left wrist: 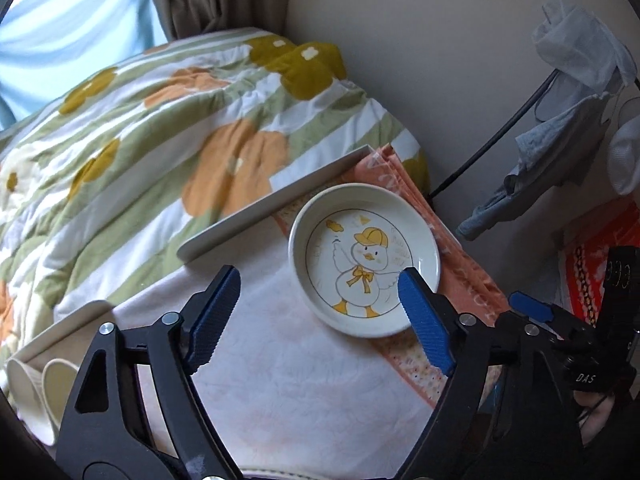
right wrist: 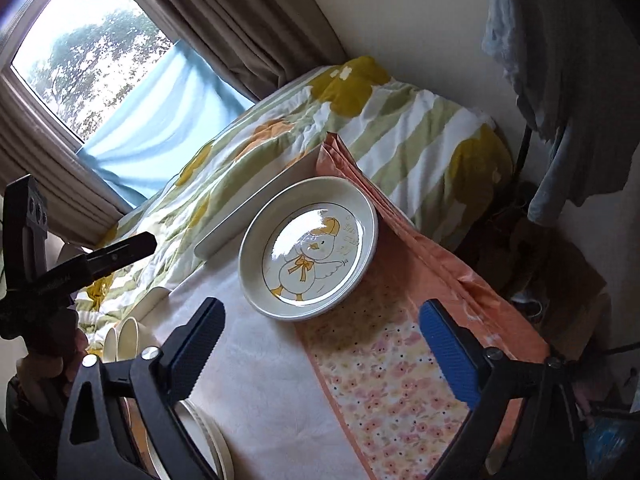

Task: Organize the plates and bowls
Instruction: 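Close both grippers on the rim of the small duck-drawing plate, then lift the small duck plate with both grippers toward the plate stack, then lower the duck plate onto the plate stack and open both grippers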

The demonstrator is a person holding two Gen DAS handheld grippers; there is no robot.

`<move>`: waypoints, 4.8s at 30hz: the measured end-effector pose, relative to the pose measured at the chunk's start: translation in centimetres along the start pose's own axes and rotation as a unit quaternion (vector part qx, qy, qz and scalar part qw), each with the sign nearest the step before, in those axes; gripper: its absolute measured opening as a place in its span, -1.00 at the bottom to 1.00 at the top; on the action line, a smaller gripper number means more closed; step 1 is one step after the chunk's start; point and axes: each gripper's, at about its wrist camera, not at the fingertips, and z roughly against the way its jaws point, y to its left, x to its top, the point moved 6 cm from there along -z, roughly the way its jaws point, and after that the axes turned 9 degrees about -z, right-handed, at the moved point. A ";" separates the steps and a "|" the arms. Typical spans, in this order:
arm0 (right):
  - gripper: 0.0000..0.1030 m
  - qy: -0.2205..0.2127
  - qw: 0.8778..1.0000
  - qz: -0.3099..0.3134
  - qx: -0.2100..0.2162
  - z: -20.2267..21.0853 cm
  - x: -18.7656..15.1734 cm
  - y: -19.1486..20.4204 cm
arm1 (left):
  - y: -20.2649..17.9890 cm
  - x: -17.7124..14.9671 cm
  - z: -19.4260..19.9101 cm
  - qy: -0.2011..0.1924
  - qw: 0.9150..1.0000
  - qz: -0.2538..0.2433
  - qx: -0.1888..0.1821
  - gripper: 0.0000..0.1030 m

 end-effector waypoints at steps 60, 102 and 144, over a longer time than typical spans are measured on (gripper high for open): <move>-0.76 0.060 0.988 0.141 0.036 1.8 -5.1 8.7 | 3.0 -11.1 11.9 -0.011 0.992 0.092 0.084 -0.76; -0.76 0.148 0.931 0.329 0.050 -4.9 -21.0 11.2 | 5.3 -32.8 9.6 0.030 0.954 0.236 0.184 -0.72; -0.75 0.115 0.912 0.394 0.017 -5.2 -22.2 11.9 | 2.4 -31.7 10.1 0.082 0.921 0.114 0.365 -0.66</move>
